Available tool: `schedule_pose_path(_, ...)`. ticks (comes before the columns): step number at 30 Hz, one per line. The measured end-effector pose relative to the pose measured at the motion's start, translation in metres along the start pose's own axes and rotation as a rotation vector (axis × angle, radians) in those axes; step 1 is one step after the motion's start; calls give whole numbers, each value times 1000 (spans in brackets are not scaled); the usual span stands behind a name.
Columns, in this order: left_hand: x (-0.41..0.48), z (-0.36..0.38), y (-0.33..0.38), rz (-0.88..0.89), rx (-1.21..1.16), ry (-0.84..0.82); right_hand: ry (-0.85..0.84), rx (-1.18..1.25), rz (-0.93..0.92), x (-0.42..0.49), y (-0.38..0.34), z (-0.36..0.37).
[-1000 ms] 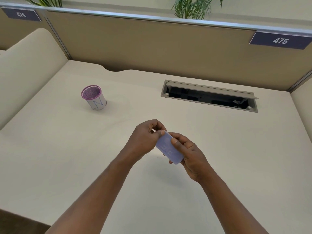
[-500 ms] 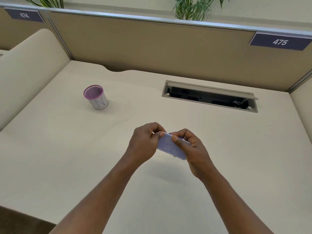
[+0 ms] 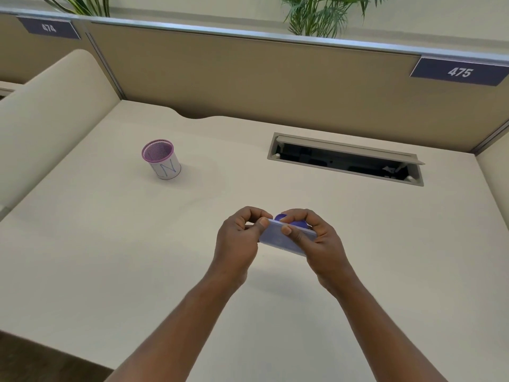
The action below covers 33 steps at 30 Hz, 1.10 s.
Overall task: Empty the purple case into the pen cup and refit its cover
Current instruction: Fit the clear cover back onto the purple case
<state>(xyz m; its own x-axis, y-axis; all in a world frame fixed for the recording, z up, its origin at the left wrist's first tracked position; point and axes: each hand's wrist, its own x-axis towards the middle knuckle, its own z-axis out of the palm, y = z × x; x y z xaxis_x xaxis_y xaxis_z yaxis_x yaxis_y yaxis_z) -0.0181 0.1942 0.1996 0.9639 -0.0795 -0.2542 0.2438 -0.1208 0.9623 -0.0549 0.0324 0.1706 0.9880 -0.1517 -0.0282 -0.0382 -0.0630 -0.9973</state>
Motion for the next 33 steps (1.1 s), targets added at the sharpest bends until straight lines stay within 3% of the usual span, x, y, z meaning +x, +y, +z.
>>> schedule_pose_path(6, -3, 2, -4, -3, -58, 63, 0, -53, -27, 0, -1, 4)
schedule_pose_path(10, 1, -3, -4, -25, -228, 119, 44, 103, 36, -1, -5, 4)
schedule_pose_path(33, -14, -8, -33, -124, -379, 51, 78, 198, 97, -9, -1, 7)
